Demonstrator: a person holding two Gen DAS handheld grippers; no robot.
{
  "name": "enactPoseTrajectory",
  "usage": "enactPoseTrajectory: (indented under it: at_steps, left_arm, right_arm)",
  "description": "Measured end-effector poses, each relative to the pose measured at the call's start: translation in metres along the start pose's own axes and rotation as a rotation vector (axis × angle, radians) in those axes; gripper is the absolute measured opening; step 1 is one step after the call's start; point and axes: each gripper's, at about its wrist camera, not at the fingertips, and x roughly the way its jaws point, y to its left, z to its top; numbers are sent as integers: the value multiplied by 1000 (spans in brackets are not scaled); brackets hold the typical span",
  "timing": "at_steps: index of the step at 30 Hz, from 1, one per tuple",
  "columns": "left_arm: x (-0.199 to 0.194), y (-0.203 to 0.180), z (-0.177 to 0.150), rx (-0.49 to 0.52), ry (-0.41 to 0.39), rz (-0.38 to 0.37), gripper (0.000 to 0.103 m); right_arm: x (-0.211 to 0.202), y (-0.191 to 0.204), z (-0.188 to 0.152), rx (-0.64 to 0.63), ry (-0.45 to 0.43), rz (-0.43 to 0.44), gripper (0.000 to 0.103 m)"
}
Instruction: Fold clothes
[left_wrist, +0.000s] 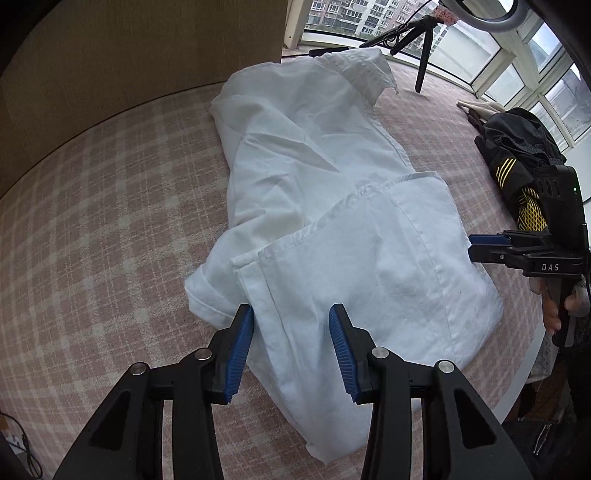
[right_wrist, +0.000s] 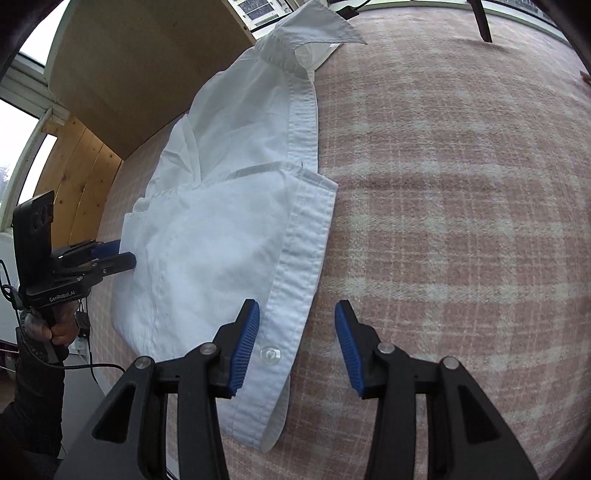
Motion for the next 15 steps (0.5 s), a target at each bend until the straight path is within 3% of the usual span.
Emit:
enactPoseTrajectory:
  at_steps: [1, 3, 4, 9, 12, 15]
  left_arm:
    - [1, -1, 1, 8, -7, 2, 37]
    - [1, -2, 1, 10, -28, 5, 18]
    - [1, -1, 0, 2, -31, -5, 4]
    - [-24, 4, -23, -48, -87, -5, 3]
    - [-30, 15, -41, -105, -113, -15, 3]
    - [-10, 23, -37, -127, -72, -16, 15]
  right_arm:
    - [1, 1, 3, -6, -2, -1, 42]
    - [6, 5, 8, -32, 5, -16, 42]
    - [8, 8, 10, -45, 0, -19, 42]
    - [3, 33, 17, -138, -37, -46, 42]
    - [6, 41, 14, -176, -8, -92, 42]
    - [8, 49, 11, -214, 20, -138, 42]
